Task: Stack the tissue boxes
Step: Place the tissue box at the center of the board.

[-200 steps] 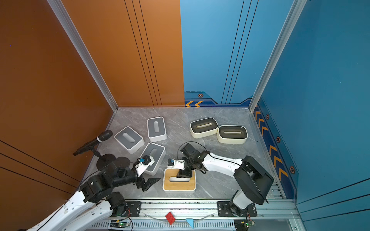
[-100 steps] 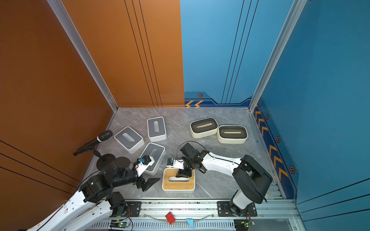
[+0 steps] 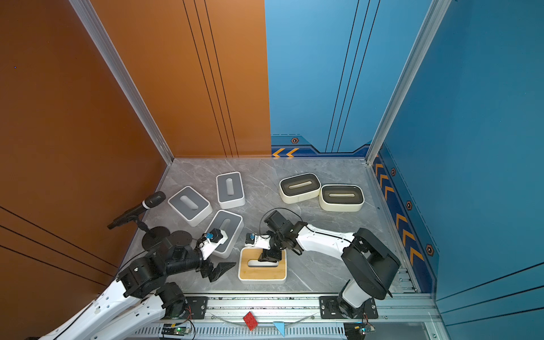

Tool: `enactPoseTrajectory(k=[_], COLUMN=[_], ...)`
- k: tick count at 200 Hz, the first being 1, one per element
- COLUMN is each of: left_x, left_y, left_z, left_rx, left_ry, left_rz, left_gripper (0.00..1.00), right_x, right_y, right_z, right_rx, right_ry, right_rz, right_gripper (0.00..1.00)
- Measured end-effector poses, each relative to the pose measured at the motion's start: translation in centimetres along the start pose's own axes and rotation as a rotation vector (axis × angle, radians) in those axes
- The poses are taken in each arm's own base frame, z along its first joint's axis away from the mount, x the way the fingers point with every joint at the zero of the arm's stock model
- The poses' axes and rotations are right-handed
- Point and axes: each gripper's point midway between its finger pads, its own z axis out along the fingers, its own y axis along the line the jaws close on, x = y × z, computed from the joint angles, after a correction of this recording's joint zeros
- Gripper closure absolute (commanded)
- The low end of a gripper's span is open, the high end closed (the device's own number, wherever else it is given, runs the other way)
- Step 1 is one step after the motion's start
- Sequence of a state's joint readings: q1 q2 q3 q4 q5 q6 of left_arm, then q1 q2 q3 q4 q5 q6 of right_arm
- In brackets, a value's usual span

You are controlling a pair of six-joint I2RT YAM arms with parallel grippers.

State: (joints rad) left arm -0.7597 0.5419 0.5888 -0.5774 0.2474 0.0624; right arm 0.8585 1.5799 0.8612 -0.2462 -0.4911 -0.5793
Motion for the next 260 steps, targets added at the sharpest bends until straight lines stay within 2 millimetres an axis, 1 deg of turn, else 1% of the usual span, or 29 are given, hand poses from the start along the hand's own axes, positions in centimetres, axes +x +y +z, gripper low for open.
enactPoseTrajectory(k=[59,88,98,108,119,183,203,260], left_x=[0.0,0.1,0.1,0.1,0.1,0.1,0.1,0.1], left_y=[-0.1,-0.1,-0.1,-0.1,-0.1,-0.2,-0.2,-0.2], left_z=[0.1,0.1,0.1,0.1,0.1,0.1,0.1,0.2], left_rx=[0.007,0.008,0.008,0.008,0.008,0.016,0.016,0.016], left_ry=[0.002,0.004,0.005,0.005,0.005,0.005,0.005,0.008], left_rz=[0.0,-0.001,-0.001,-0.001,-0.001,-0.001,-0.002,-0.002], left_gripper=[0.02,0.02,0.02,0.02,0.02,0.02,0.02,0.02], right_x=[0.3,0.3,0.3,0.3,0.3,0.2,-0.1,-1.8], right_y=[-0.1,-0.1,-0.1,-0.1,-0.1,-0.2,-0.2,0.1], right_z=[0.2,0.3,0.3,0.3,0.3,0.2,-0.1,-2.1], right_rx=[0.004,0.009,0.011,0.011,0.012,0.015,0.022,0.059], right_ry=[0.011,0.015,0.017,0.017,0.018,0.016,0.004,-0.059], right_rz=[0.002,-0.001,-0.002,-0.003,-0.001,-0.004,-0.011,-0.051], right_gripper=[0.38,0.36,0.34,0.28,0.26,0.26,0.26,0.26])
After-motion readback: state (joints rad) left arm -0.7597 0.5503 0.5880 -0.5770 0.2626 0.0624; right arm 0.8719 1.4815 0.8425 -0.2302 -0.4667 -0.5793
